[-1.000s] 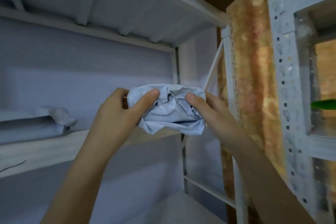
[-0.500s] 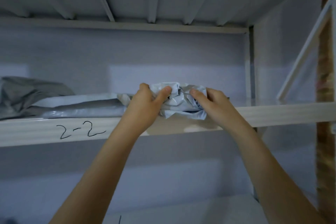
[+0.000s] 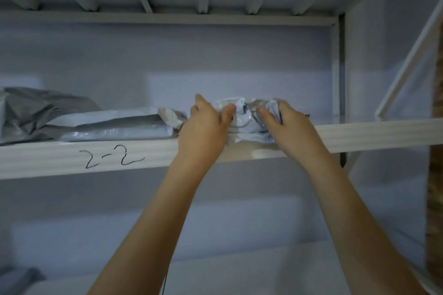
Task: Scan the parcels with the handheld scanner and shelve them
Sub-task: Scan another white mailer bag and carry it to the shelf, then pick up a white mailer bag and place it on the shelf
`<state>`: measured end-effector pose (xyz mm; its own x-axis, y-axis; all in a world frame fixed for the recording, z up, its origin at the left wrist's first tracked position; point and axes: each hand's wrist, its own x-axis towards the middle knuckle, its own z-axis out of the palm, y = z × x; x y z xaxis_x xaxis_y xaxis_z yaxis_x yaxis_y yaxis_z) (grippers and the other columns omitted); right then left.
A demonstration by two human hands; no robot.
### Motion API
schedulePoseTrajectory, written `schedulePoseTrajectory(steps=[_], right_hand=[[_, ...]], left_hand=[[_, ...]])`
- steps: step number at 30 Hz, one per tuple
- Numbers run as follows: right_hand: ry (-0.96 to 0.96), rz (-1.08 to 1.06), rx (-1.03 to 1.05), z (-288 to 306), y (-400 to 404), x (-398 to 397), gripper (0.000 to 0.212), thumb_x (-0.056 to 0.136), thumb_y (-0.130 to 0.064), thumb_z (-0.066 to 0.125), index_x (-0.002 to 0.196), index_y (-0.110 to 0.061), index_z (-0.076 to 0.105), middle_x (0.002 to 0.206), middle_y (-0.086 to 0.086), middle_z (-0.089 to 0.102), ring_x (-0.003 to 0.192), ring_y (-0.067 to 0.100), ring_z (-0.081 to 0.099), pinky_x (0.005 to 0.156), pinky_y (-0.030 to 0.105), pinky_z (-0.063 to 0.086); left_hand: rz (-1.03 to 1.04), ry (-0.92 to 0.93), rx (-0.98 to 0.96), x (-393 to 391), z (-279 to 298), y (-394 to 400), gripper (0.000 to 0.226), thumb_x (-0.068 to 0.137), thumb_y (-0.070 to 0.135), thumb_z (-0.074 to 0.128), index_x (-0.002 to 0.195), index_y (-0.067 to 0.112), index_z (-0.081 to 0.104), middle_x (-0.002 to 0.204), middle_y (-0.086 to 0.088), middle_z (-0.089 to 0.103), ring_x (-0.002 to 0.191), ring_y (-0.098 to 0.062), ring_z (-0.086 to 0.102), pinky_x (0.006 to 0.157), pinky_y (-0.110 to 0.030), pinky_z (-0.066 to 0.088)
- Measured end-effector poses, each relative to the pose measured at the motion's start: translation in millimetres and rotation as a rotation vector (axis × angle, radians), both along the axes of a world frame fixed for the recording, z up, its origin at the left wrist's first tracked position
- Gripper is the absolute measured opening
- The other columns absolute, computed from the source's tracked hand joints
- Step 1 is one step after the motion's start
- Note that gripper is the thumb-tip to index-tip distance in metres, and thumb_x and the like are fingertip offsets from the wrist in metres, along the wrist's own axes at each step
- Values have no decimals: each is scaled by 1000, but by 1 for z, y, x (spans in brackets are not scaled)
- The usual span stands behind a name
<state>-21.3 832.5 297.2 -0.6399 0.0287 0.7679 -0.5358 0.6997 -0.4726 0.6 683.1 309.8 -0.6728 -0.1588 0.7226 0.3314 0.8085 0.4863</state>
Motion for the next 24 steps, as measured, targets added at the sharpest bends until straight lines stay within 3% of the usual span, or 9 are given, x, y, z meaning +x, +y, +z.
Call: schedulePoseTrajectory(steps=[3,5,7,10,13,15,18,21,24], right_hand=[[330,-185,-109,-18,-7,6,53,94,-40,46,129,-2,45,123,18,57,112,34,54,91,40,43],[646,-216,-210,-39,-15,15,35,90,-25,52,108,4,56,105,20,59,95,31,57,80,38,46],[724,-117,-275,-71,-29,20,20,85,-14,52,92,4,58,90,16,59,83,24,54,73,30,43],[469,73,-256,-122,-61,16,22,81,-21,50,91,-4,58,86,6,60,79,8,50,70,17,40],[14,223,-79,-175,-99,3,35,88,-34,51,115,-12,56,110,-1,63,100,7,56,84,23,47],[-277,331,28,-206,-125,-5,48,92,-38,51,133,-15,44,132,-3,54,121,12,50,96,25,40],[-529,472,73,-243,-166,-7,57,92,-41,51,140,-16,35,143,-2,45,130,14,44,103,28,36],[-648,535,119,-271,-211,-1,57,91,-41,53,138,-13,36,144,3,44,130,20,45,104,34,38],[-737,579,147,-289,-259,8,58,90,-42,54,137,-13,37,144,5,44,129,21,46,105,37,39]], left_hand=[[13,226,7,12,-26,4,68,97,44,32,149,4,14,156,-17,22,140,-30,31,106,-38,35],[68,463,-82,25,-53,0,59,97,36,32,145,1,28,154,-20,27,138,-32,34,105,-38,38],[119,659,-243,33,-90,-12,47,95,22,39,135,-1,43,141,-23,46,128,-31,46,100,-38,40],[130,604,-436,36,-149,-41,29,86,14,46,113,8,55,102,-11,70,95,-21,56,77,-30,39],[185,194,-459,30,-205,-81,30,84,21,45,104,9,64,89,-4,69,77,-22,65,68,-29,42],[219,-82,-388,30,-236,-115,37,83,28,43,105,7,64,90,-5,70,72,-25,68,63,-31,50],[302,-303,-295,40,-271,-169,39,84,25,53,114,2,61,101,-13,70,84,-33,69,67,-38,54],[407,-433,-188,59,-287,-215,46,93,25,52,134,5,47,131,-13,56,116,-32,55,90,-40,46],[457,-501,-112,76,-299,-265,43,95,27,47,134,10,47,135,-10,52,119,-28,51,90,-36,43]])
